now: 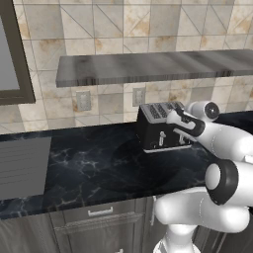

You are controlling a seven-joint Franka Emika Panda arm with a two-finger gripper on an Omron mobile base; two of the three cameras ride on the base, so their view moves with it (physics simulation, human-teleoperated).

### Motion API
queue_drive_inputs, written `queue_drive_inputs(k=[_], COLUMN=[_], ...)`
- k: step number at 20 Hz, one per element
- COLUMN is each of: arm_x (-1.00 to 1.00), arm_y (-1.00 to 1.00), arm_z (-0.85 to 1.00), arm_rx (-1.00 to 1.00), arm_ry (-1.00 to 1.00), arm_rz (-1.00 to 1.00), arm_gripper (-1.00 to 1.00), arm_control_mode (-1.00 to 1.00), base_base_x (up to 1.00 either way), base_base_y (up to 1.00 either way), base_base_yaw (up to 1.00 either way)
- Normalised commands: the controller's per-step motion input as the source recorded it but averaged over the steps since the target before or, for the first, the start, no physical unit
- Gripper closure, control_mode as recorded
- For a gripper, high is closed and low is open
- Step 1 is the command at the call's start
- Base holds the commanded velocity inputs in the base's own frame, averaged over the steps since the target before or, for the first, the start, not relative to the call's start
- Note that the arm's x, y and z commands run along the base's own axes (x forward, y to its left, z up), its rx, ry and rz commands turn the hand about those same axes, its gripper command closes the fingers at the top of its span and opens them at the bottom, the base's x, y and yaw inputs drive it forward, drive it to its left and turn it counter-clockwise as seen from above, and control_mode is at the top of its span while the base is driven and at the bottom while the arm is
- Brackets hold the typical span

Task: Start the toaster. Once the lever pops up, take the bread to the plate on the dining counter.

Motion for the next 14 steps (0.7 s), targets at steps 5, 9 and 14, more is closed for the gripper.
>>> queue_drive_inputs(k=[5,9,14], arm_x=[0.02,0.09,0.12], arm_y=[0.0,0.0,0.0], arm_z=[-0.09,0.0,0.0], arm_rx=[0.0,0.0,0.0], arm_ry=[0.0,0.0,0.0], arm_rz=[0.0,0.0,0.0], arm_gripper=[-1.0,-1.0,-1.0], arm_control_mode=[-1.0,-1.0,-1.0], base_base_x=[0.0,0.0,0.0], base_base_y=[0.0,0.0,0.0], base_base_yaw=[0.0,0.0,0.0])
